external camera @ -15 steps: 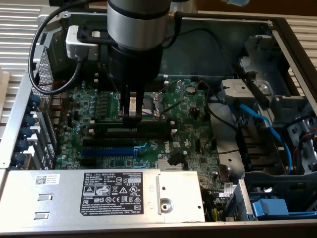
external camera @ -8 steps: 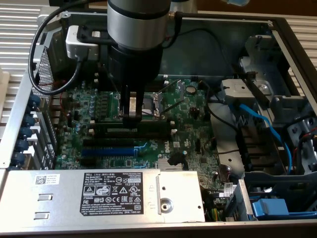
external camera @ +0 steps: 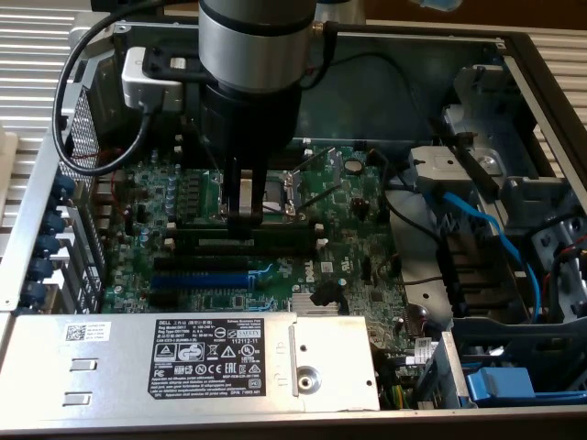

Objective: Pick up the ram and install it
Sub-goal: 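Insert the ram into the slot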

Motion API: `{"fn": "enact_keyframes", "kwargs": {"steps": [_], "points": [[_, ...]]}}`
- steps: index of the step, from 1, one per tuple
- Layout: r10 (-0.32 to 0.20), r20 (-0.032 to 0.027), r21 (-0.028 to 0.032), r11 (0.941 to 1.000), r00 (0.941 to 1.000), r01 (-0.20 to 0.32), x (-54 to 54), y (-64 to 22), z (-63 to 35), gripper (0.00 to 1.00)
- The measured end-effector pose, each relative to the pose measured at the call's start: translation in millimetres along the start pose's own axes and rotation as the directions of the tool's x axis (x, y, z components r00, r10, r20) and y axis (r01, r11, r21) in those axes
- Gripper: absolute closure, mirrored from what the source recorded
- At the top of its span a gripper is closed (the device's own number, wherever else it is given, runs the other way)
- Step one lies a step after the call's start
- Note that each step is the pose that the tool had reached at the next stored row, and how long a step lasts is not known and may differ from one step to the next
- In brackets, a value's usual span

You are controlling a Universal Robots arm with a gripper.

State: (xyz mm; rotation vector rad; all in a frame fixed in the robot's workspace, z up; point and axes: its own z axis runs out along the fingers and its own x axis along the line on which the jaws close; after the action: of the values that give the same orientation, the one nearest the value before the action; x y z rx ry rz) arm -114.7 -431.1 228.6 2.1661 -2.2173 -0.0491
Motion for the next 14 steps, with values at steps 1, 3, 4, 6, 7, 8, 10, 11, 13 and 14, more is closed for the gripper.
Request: {"fn": "enact_keyframes", "kwargs": {"steps": [1, 3, 4, 6, 7, 8, 10, 11, 13, 14], "points": [[0.0, 0.0, 0.0, 1.0, 1.0, 0.0, 0.0, 0.0, 0.0, 0.8], [0.0, 0.0, 0.0, 1.0, 1.0, 0.0, 0.0, 0.0, -1.0, 0.8], [0.0, 0.0002, 0.0, 1.0, 1.0, 0.0, 0.0, 0.1, -2.6, 0.8], [0.0, -0.0001, 0.0, 1.0, 1.0, 0.0, 0.0, 0.3, -6.4, 0.8], [0.0, 0.0001, 0.0001, 1.0, 1.0, 0.0, 0.1, 0.4, -8.4, 0.8], [0.0, 0.0001, 0.0, 1.0, 1.0, 0.0, 0.1, 0.6, -10.5, 0.8], [0.0, 0.0001, 0.0, 1.0, 1.0, 0.0, 0.1, 0.7, -14.3, 0.8], [0.0, 0.0, -0.0001, 1.0, 1.0, 0.0, 0.1, 0.8, -15.5, 0.8], [0.0, 0.0003, 0.0001, 1.0, 1.0, 0.0, 0.1, 0.8, -15.8, 0.8], [0.0, 0.0003, 0.0001, 1.0, 1.0, 0.0, 0.1, 0.8, -15.8, 0.8]]}}
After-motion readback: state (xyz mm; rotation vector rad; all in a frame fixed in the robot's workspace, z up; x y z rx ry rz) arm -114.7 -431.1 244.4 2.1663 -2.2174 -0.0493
